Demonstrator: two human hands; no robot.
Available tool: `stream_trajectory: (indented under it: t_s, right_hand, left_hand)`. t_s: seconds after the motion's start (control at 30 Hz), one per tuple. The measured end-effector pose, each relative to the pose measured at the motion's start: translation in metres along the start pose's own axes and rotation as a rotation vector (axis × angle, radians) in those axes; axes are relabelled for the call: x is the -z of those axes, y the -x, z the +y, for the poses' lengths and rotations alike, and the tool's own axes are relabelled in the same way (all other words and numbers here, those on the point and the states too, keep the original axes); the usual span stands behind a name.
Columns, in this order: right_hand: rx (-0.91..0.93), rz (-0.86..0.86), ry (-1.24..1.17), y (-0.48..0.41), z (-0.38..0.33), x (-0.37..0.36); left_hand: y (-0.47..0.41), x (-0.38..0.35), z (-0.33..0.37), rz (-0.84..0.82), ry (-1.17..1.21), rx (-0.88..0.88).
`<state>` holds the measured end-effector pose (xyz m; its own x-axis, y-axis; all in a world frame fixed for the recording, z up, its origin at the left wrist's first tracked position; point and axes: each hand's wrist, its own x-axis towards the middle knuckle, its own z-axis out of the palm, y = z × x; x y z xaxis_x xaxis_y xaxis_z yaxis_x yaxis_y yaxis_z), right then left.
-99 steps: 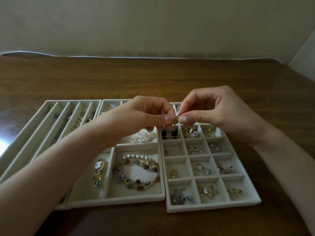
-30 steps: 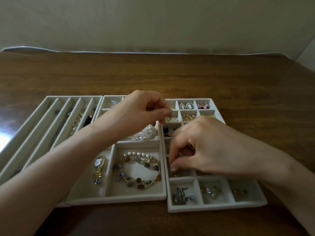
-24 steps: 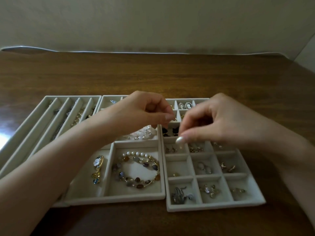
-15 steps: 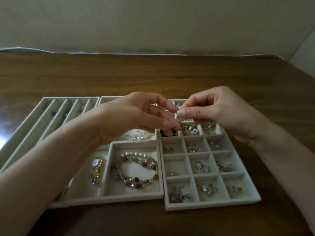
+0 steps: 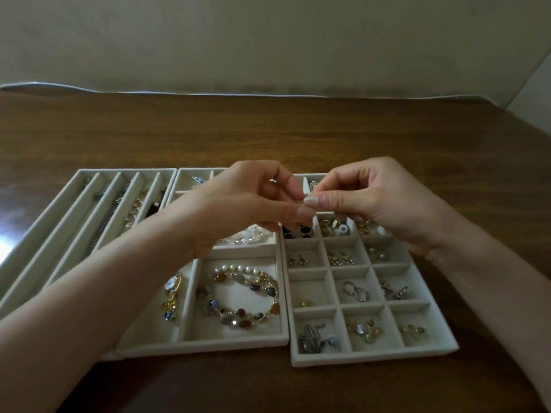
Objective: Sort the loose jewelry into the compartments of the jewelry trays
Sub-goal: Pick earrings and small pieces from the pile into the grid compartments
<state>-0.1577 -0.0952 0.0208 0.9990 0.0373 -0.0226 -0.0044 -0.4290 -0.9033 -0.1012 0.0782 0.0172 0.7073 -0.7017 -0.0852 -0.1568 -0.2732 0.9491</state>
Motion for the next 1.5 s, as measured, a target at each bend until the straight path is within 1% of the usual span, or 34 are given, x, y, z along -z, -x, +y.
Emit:
stream_trajectory:
  t_s: [0.07,0.1,0.13,0.23,0.27,0.33,0.43,0.5,0.77,0.9,1.03,1.2,1.37,1.5]
  right_hand:
    - [0.036,0.018,0.105,0.001,0.0,0.004]
    - [0.064,-0.007,0.164,0.002,-0.002,0.007]
    - [0.093,-0.074,0.227,0.005,-0.004,0.008]
    - [0.137,-0.384,0.365,0.015,-0.01,0.005]
    - [0.138,-0.452,0.404,0.017,-0.01,0.001]
    - [0.154,-0.5,0.506,0.019,-0.01,-0.007]
    - [0.196,-0.497,0.633,0.019,-0.009,-0.013]
    - [0.21,-0.5,0.653,0.019,-0.01,-0.013]
    - [0.248,-0.525,0.613,0.021,-0.009,-0.017]
    - [0.235,-0.529,0.577,0.02,-0.009,-0.018]
    - [0.22,-0.456,0.567,0.018,-0.008,-0.01]
    - [0.253,-0.349,0.481,0.018,-0.01,0.002]
    - [0.2,-0.275,0.316,0.017,-0.014,0.012]
    - [0.13,-0.277,0.256,0.014,-0.011,0.014]
  left_hand:
    - [-0.001,0.002,-0.001,0.036,-0.04,-0.022]
    - [-0.001,0.004,-0.001,0.054,-0.064,-0.034]
    - [-0.002,0.005,-0.002,0.066,-0.086,-0.042]
    - [-0.003,0.008,-0.003,0.084,-0.121,-0.052]
    - [-0.003,0.008,-0.004,0.091,-0.13,-0.051]
    - [-0.005,0.008,-0.006,0.102,-0.145,-0.047]
    - [-0.005,0.008,-0.006,0.104,-0.146,-0.046]
    - [-0.005,0.007,-0.006,0.1,-0.147,-0.048]
    - [-0.006,0.006,-0.006,0.101,-0.156,-0.056]
    - [-0.005,0.006,-0.005,0.098,-0.163,-0.057]
    - [-0.004,0.007,-0.004,0.096,-0.16,-0.063]
    - [-0.004,0.007,-0.003,0.109,-0.144,-0.058]
    - [-0.004,0.008,-0.003,0.118,-0.159,-0.05]
    - [-0.001,0.009,0.002,0.023,-0.2,-0.043]
